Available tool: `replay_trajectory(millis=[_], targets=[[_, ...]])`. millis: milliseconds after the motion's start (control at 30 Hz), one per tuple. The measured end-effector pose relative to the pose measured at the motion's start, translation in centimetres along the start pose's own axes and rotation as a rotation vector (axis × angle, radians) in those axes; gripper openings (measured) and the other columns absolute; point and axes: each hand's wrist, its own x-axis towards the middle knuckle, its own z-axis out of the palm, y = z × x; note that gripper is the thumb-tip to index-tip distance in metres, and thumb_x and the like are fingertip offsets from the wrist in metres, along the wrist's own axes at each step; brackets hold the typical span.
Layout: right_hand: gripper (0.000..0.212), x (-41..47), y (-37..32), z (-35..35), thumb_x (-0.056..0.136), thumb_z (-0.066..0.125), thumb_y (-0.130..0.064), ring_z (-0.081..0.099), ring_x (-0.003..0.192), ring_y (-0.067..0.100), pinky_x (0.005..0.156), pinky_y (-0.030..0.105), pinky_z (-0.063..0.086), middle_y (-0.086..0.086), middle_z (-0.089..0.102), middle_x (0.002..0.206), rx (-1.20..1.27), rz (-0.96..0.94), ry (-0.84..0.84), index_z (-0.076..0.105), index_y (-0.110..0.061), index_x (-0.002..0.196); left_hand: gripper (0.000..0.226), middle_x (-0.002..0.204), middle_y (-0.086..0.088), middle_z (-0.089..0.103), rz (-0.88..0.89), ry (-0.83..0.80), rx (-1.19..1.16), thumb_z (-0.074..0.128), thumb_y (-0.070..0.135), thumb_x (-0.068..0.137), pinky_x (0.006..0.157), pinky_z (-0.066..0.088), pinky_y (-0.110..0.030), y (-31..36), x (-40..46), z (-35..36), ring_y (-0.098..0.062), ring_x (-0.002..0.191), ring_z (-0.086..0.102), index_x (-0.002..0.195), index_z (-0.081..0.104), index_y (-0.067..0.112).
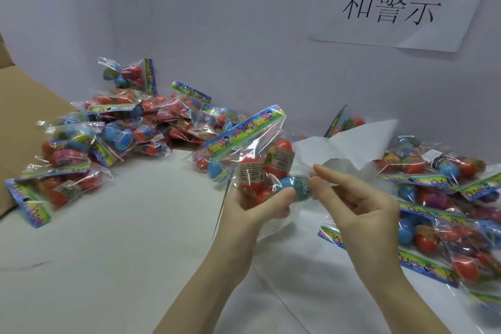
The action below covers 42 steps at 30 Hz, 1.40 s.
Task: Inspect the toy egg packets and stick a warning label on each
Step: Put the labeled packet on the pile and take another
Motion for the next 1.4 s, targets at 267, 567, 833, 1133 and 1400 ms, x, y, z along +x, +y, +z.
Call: replay_trajectory(millis=[267, 567, 833, 1133, 1400], targets=[[0.017, 0.8, -0.3, -0.7, 0.074, 0.068, -0.006, 0.053, 0.048, -0.005, 0.047, 0.004, 0.037, -0.012, 0.063, 0.053, 0.089, 0.242, -0.091, 0.068, -0.02, 0.065, 0.042, 0.072, 0.008, 0.071, 0.069, 0.013, 0.128, 0.077, 0.016, 0.055, 0.057, 0.049, -0.014, -0.3, 0.1, 0.0, -0.003, 0.066, 0.066, 0.093, 0.059, 0.018], [0.011, 0.6, -0.8, -0.8, 0.082, 0.057, -0.011, 0.054, 0.054, -0.009, 0.048, 0.002, 0.037, -0.017, 0.068, 0.065, 0.126, 0.277, -0.184, 0.064, -0.014, 0.076, 0.043, 0.07, 0.01, 0.07, 0.052, 0.061, 0.144, 0.078, 0.021, 0.053, 0.051, 0.047, -0.014, -0.4, 0.1, 0.0, -0.001, 0.06, 0.063, 0.093, 0.06, 0.019], [0.038, 1.0, -0.1, -1.1, 0.049, 0.08, -0.014, 0.066, 0.075, 0.015, 0.069, 0.026, 0.05, 0.001, 0.072, 0.076, 0.205, 0.448, -0.181, 0.068, -0.017, 0.085, 0.052, 0.075, 0.006, 0.072, 0.062, -0.055, 0.143, 0.084, 0.009, 0.057, 0.057, 0.05, -0.015, 0.0, -0.2, -0.3, -0.006, 0.07, 0.069, 0.101, 0.057, 0.017], [0.033, 1.1, -0.7, -1.4, 0.055, 0.074, -0.029, 0.068, 0.081, 0.016, 0.078, 0.024, 0.054, 0.006, 0.074, 0.089, 0.266, 0.428, -0.405, 0.076, -0.016, 0.085, 0.036, 0.075, 0.007, 0.07, 0.061, -0.075, 0.171, 0.072, 0.036, 0.06, 0.06, 0.052, -0.019, 0.2, 0.1, -0.4, -0.007, 0.066, 0.065, 0.091, 0.064, 0.019], [0.023, 1.7, -0.7, -1.9, 0.062, 0.061, -0.016, 0.069, 0.072, 0.013, 0.065, 0.019, 0.055, 0.005, 0.074, 0.082, 0.388, 0.511, -0.189, 0.077, -0.015, 0.079, 0.03, 0.077, -0.009, 0.073, -0.026, -0.007, 0.091, 0.068, 0.029, 0.062, 0.058, 0.052, -0.019, 0.1, 0.4, -0.6, -0.009, 0.06, 0.062, 0.079, 0.076, 0.006]])
